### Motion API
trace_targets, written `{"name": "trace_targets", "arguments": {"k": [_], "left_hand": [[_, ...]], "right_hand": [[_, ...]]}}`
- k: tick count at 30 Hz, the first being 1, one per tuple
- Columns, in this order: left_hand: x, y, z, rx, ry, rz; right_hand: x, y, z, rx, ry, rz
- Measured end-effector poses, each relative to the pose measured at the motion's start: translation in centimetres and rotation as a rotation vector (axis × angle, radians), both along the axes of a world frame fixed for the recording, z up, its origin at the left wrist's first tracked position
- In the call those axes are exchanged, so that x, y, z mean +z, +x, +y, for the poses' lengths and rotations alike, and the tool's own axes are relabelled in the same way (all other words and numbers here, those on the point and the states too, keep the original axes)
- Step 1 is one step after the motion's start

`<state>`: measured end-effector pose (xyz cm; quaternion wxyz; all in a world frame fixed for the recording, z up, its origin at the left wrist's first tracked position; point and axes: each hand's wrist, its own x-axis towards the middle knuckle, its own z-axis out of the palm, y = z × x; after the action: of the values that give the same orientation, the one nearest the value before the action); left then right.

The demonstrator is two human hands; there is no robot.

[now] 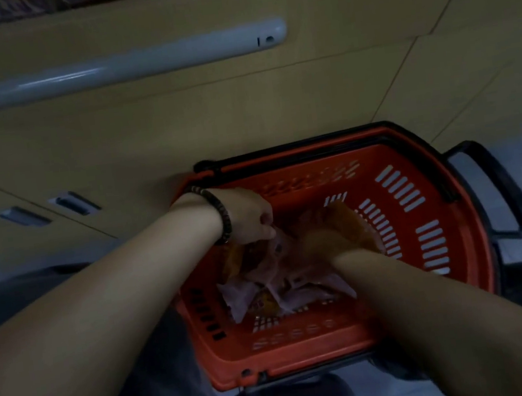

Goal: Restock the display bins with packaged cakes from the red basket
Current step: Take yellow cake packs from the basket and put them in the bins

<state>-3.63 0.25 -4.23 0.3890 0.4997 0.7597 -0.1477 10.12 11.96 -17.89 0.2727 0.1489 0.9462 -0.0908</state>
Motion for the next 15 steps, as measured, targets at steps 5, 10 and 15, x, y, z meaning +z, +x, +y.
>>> {"name": "trace_targets", "arguments": {"k": [5,10,15], "left_hand": [[0.1,-0.9,0.3,-0.015,0.01,-0.042],[1.4,-2.0,0.6,-0.023,0.027,0.01],[1.3,-2.3,0.4,0.009,0.015,0.027]], "right_hand": [[-3.7,-0.6,-1.8,-0.121,0.006,-0.052],[-2.7,0.1,-1.2,-0.187,-0.13,0.008],[2.3,0.8,2.1,-0.197,-0.148,0.183]]}}
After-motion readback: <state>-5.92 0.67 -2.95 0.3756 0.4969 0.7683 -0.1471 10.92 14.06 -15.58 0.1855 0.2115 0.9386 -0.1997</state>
